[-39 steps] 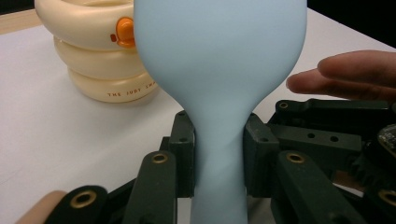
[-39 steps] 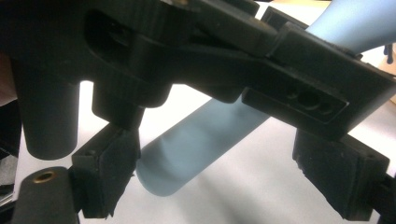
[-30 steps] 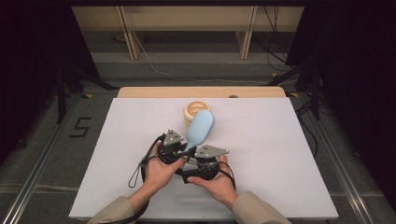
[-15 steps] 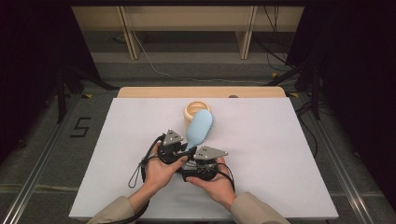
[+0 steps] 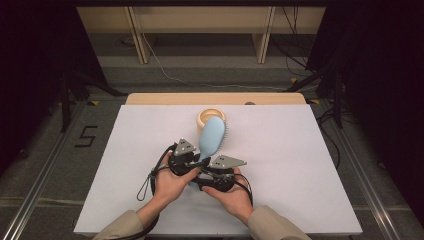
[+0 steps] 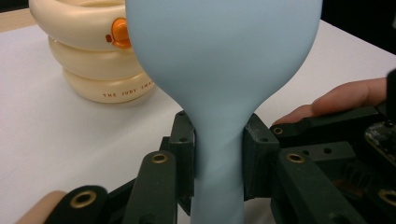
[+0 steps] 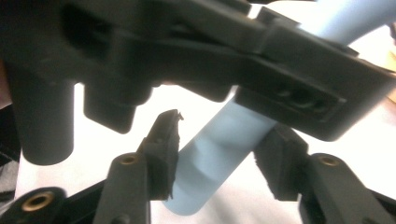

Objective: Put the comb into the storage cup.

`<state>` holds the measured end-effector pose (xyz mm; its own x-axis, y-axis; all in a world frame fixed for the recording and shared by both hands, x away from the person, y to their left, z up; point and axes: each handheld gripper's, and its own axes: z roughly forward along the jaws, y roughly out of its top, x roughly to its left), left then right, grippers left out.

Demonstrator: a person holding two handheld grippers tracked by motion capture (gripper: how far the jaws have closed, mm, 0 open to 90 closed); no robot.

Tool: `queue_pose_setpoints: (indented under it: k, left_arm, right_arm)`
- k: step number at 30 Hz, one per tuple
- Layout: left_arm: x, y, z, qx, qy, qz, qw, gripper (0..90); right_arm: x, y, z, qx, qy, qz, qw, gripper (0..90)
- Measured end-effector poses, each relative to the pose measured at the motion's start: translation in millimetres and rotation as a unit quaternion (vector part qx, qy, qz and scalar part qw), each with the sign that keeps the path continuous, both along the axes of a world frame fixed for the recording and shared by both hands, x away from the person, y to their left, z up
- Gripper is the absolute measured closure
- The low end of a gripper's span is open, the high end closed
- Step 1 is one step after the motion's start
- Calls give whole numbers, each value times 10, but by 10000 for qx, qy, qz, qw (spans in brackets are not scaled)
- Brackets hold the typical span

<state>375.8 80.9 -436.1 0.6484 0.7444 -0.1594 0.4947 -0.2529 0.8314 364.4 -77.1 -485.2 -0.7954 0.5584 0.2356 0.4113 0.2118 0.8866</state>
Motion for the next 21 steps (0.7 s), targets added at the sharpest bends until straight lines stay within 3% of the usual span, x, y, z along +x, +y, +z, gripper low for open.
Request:
queue_pose_setpoints:
  k: [9, 21]
  left_arm:
    - [-20, -20, 16, 42, -108, -86, 9999, 691]
    - [-28, -35, 25, 65, -208, -181, 9996, 686]
  right_arm:
    - [38, -85, 17, 17, 225, -310, 9993, 664]
    - [36, -114, 46, 79, 400, -460, 9981, 680]
